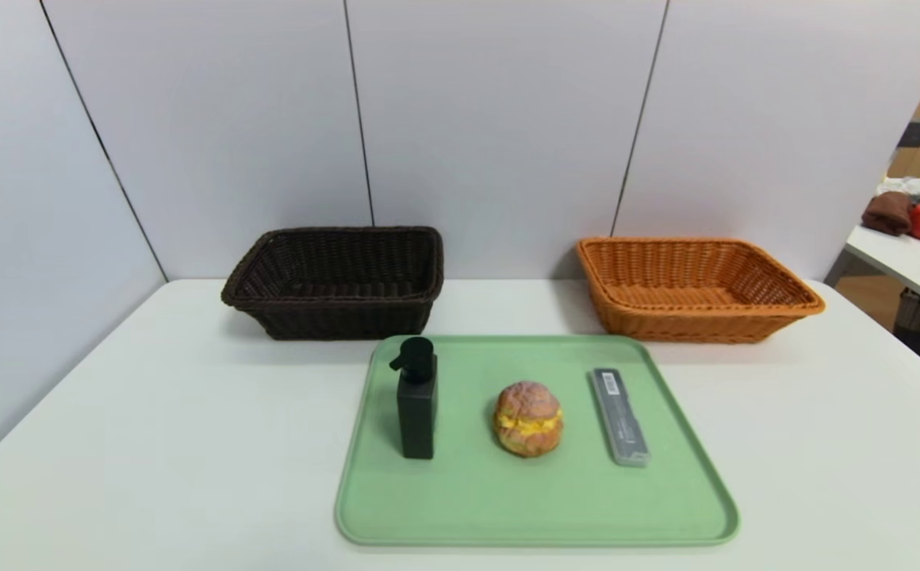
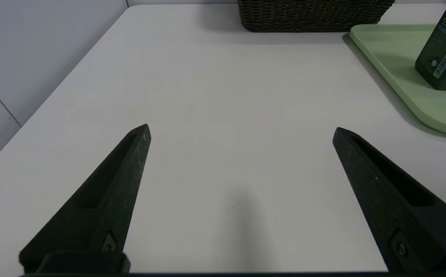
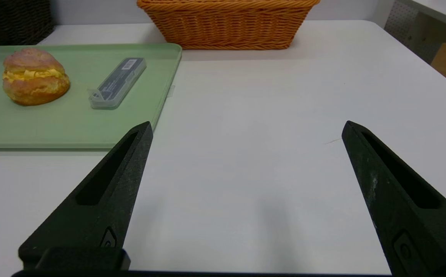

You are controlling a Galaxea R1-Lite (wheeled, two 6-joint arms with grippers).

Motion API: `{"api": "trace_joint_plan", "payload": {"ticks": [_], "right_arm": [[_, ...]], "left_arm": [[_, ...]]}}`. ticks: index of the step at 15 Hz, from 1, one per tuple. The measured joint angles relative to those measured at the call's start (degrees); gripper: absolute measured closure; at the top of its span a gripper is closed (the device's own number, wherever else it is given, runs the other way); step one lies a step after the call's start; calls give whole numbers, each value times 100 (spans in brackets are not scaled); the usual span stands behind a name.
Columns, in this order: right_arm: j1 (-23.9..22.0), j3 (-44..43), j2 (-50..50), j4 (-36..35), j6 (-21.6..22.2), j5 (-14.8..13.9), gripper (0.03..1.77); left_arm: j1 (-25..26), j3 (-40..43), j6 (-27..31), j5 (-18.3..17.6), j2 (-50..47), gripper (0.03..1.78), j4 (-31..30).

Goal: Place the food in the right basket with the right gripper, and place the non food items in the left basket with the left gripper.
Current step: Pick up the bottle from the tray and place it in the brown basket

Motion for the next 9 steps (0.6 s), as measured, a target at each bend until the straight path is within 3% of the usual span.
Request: {"api": "trace_joint_plan", "payload": {"ticks": [9], "right_arm": [[0, 0, 0, -7, 4, -6, 10]], "left_arm": [[-2, 0, -5, 0, 0, 12, -4]]}}
